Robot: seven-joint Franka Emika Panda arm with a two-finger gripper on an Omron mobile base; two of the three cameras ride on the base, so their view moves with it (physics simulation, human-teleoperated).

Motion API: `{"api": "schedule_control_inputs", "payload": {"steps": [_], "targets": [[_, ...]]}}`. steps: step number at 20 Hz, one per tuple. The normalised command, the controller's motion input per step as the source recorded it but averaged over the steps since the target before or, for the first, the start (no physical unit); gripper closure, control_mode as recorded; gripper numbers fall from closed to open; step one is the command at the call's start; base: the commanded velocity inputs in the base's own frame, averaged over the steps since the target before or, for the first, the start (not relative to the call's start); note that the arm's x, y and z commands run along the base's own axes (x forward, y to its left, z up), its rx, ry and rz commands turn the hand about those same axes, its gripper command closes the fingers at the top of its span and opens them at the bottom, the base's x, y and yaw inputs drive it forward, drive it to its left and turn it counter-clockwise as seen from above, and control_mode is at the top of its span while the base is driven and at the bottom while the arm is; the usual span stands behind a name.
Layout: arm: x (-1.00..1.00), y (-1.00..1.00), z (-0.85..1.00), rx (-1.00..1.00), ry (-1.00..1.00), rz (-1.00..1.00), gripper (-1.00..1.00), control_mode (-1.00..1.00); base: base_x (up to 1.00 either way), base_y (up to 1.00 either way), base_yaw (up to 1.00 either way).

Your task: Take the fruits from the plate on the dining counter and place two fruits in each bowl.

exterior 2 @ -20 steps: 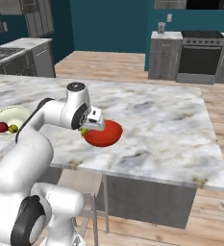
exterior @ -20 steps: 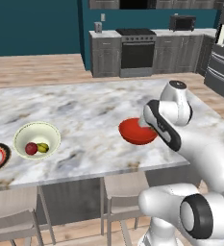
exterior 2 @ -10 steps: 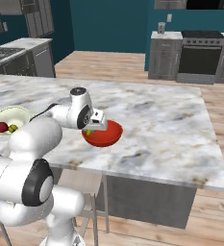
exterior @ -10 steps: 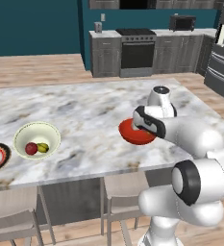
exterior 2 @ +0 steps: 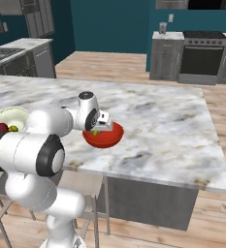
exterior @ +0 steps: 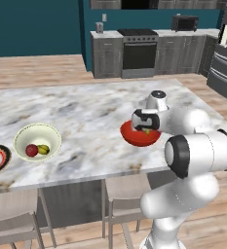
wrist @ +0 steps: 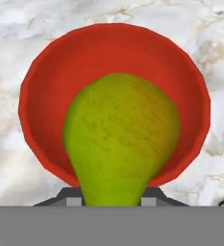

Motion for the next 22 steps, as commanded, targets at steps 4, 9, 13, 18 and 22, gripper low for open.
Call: {"api": "schedule_control_inputs", "payload": {"steps": [4, 9, 13, 18, 22], "targets": [[0.56, 0.0, -0.35, 0.0, 0.0, 0.0, 1.0, -1.0, 0.0, 0.0, 0.0], [0.38, 0.0, -0.51, 0.0, 0.0, 0.0, 1.0, -1.0, 0.0, 0.0, 0.0], [0.34, 0.0, -0.51, 0.0, 0.0, 0.0, 1.0, -1.0, 0.0, 0.0, 0.0], [0.27, 0.0, -0.48, 0.0, 0.0, 0.0, 1.0, -1.0, 0.0, 0.0, 0.0], [0.13, 0.0, -0.13, 0.0, 0.01, 0.0, -1.0, -1.0, 0.0, 0.0, 0.0]]}}
